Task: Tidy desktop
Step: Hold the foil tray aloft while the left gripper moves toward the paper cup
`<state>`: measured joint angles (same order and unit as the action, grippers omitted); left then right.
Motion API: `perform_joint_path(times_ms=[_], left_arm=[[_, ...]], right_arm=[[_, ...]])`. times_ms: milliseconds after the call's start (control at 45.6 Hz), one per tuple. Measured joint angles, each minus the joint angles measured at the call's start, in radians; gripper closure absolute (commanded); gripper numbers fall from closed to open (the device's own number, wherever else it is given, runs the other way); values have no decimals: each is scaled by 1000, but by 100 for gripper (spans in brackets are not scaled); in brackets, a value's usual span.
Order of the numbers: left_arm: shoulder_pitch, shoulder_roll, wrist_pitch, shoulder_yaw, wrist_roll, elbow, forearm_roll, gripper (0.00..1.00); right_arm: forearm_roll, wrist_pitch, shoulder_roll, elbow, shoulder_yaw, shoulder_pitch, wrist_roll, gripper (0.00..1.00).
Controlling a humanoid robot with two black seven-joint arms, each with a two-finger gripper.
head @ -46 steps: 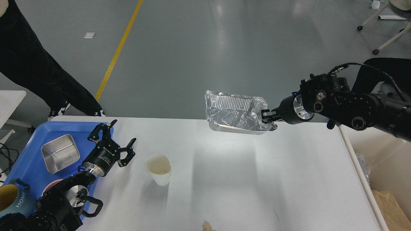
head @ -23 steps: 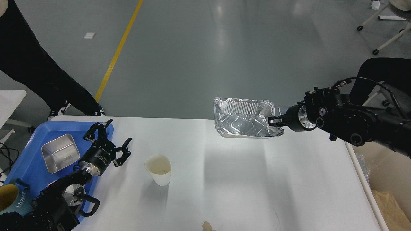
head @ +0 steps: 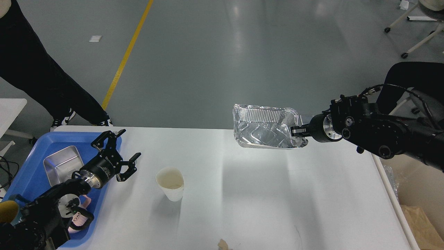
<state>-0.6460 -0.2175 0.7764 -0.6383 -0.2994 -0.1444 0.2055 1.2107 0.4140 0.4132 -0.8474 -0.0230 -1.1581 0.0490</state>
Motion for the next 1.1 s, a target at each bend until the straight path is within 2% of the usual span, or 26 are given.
perform_joint_path(times_ms=[44, 131, 197, 329, 416, 460, 548, 592, 657, 811, 964, 1095], left_arm=[[-3, -36, 0, 33, 4, -39, 0, 4], [-4, -175, -16, 87, 15, -211, 0, 4], [-4, -323, -76, 125, 36, -423, -2, 4], [1, -659, -290, 228, 96, -954, -4, 5], [-3, -865, -391, 269, 142, -1235, -2, 5], [-6, -974, -422, 277, 171, -1353, 0, 6], [-7, -1167, -440, 280, 217, -1513, 3, 6], [-9, -1255, -434, 280, 229, -1561, 4, 6], [-27, -1389, -379, 269, 238, -1600, 5, 5], [-81, -1607, -173, 246, 244, -1616, 6, 4], [-89, -1708, -76, 202, 268, -1616, 8, 4], [-89, -1718, -59, 185, 291, -1610, 30, 5]], right_arm=[[0, 0, -1, 0, 0, 0, 0, 100], [0, 0, -3, 1, 0, 2, 0, 100], [0, 0, -6, 3, 0, 7, 0, 100], [0, 0, -27, 19, 1, 15, 0, 100], [0, 0, -44, 27, 1, 18, 0, 100], [0, -1, -52, 32, 2, 19, 0, 100], [0, -1, -64, 38, 1, 17, 0, 100], [0, -1, -68, 38, 1, 13, 0, 100], [0, -1, -70, 39, 1, 8, 0, 100], [0, 0, -75, 39, 0, 2, 0, 100], [0, 0, -80, 41, 1, 2, 0, 100], [-2, 0, -93, 49, 1, 2, 0, 100]])
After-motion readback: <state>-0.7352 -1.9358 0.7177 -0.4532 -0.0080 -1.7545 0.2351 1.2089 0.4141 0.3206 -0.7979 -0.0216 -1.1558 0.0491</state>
